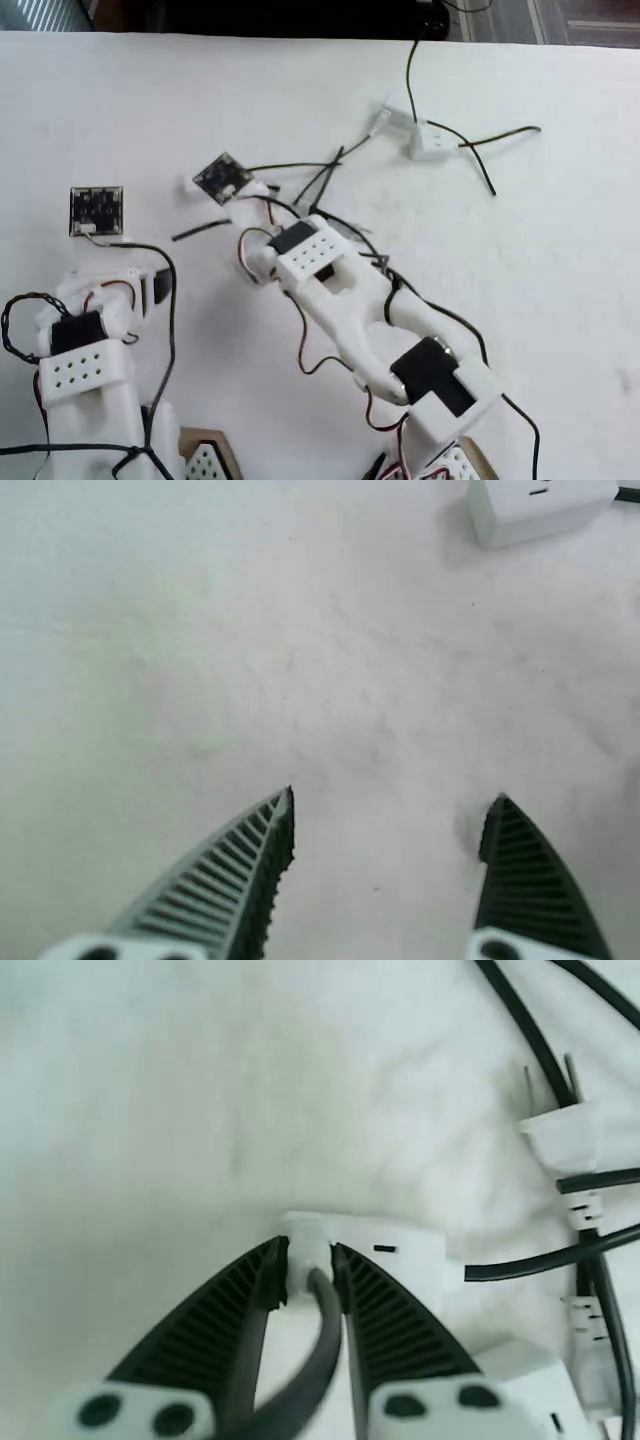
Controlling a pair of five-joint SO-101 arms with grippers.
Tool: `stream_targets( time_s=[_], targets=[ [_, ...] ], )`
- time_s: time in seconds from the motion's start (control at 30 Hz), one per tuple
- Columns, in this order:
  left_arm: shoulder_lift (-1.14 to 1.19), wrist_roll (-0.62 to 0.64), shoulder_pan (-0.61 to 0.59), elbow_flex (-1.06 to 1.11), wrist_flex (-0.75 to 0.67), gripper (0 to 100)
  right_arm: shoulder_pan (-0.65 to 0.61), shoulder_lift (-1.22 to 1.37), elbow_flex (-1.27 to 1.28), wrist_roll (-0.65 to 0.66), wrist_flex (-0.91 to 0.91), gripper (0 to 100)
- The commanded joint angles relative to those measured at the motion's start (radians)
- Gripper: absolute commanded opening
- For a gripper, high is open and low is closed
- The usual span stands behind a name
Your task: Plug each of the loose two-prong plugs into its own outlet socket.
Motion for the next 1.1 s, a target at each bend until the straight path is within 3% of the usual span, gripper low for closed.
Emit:
stream_targets(
  time_s=[0.0, 0.33, 0.63, 1.07],
  targets=[
    [-0.027, 0.006, -0.005, -0.005, -0.02, 30, 0.004, -0.165, -0.014, 0.011, 0.059, 1.7],
    [-0.025, 0.006, -0.005, -0.005, -0.02, 30, 0.093, -0.401, -0.012, 0.089, 0.162, 1.7],
    [-0.024, 0.006, -0.005, -0.005, -0.02, 30, -0.008, -0.249, -0.012, 0.003, 0.114, 1.7],
    [-0.024, 0.006, -0.005, -0.005, -0.02, 30, -0.005, -0.084, -0.009, -0.003, 0.067, 1.7]
  ],
)
